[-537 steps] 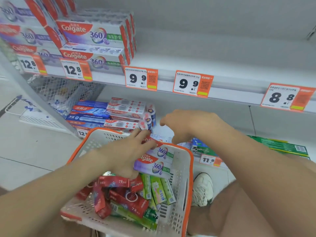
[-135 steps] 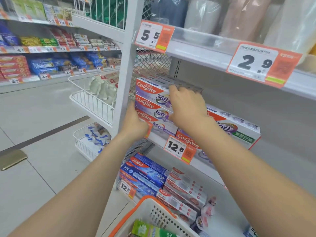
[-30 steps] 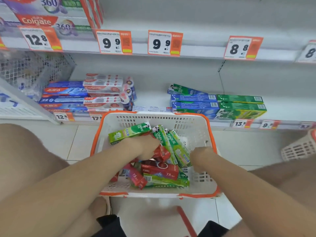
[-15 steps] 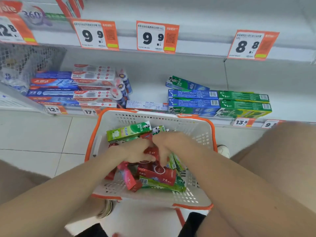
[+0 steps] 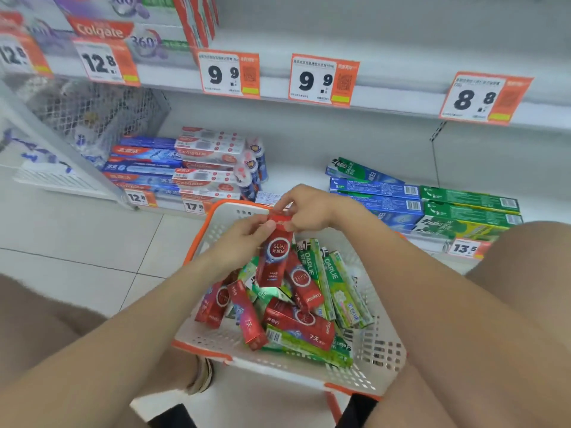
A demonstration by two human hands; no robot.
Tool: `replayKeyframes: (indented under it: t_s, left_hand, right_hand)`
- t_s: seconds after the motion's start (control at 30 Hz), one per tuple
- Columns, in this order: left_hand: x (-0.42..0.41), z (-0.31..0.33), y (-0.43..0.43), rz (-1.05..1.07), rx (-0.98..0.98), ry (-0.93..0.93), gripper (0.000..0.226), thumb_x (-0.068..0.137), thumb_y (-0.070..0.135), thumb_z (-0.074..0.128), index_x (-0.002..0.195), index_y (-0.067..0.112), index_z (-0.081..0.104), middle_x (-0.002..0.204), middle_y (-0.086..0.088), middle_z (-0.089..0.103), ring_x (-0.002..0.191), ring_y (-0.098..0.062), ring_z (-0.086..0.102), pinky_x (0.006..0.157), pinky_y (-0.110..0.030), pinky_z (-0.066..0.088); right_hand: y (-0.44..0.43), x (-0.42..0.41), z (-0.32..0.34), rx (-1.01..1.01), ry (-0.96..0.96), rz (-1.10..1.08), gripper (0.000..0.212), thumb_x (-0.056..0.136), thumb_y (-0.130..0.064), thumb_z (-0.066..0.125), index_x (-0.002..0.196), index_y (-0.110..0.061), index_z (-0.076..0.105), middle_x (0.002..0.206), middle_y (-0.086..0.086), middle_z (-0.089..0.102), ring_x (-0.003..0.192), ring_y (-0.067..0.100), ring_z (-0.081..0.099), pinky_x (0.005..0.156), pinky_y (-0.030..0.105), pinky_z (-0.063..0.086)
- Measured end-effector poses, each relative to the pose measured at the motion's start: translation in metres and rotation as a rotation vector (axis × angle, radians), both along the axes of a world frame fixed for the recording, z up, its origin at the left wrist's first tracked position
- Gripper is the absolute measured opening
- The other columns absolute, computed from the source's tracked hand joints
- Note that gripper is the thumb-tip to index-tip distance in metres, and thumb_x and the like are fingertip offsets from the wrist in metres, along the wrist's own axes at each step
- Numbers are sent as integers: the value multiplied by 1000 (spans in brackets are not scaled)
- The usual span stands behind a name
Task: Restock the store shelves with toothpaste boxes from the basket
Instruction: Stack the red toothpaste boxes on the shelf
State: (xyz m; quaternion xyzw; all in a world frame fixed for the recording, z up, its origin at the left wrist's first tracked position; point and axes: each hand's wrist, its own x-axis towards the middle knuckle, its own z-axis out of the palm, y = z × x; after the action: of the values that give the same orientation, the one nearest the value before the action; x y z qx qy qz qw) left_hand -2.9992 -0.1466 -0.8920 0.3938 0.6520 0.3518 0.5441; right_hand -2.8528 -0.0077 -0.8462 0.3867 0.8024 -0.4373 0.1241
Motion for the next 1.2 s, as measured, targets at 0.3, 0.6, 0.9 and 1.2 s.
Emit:
replayKeyframes:
  t_s: [0.3, 0.6, 0.9, 1.2]
  left_hand:
    - [9, 86, 74, -174, -38, 2, 34, 109, 41, 49, 131, 18, 64, 117, 0, 77, 105, -18, 75, 91, -31, 61]
    - [33, 109, 56, 3, 90, -152, 33, 112, 38, 41, 118, 21, 69, 111, 0, 80, 104, -17, 76, 82, -29, 62]
    - [-4, 168, 53, 188, 318, -145, 44, 112, 41, 40, 131, 10, 64, 115, -8, 78, 112, -23, 74, 94, -41, 62]
    - [-57, 208, 79, 153, 560, 828, 35, 111, 29, 44, 124, 6, 66, 121, -10, 62, 120, -28, 55, 99, -33, 39]
  right_hand:
    - [16, 69, 38, -109, 425, -468, 55, 88, -5, 82, 137, -18, 61, 116, 8, 73, 108, 24, 73, 99, 45, 58]
    - [-21, 76, 65, -87, 551, -561, 34, 94, -27, 77, 127, -28, 66, 101, 7, 79, 90, 22, 79, 91, 50, 63]
    - [-16, 19, 126, 107, 610, -379, 47, 97, -26, 74, 139, -26, 53, 98, 4, 77, 89, 20, 77, 88, 52, 61]
    - [19, -19, 169, 586, 1067, -428, 50, 102, -19, 67, 145, -23, 41, 129, -8, 70, 113, 6, 70, 97, 37, 58]
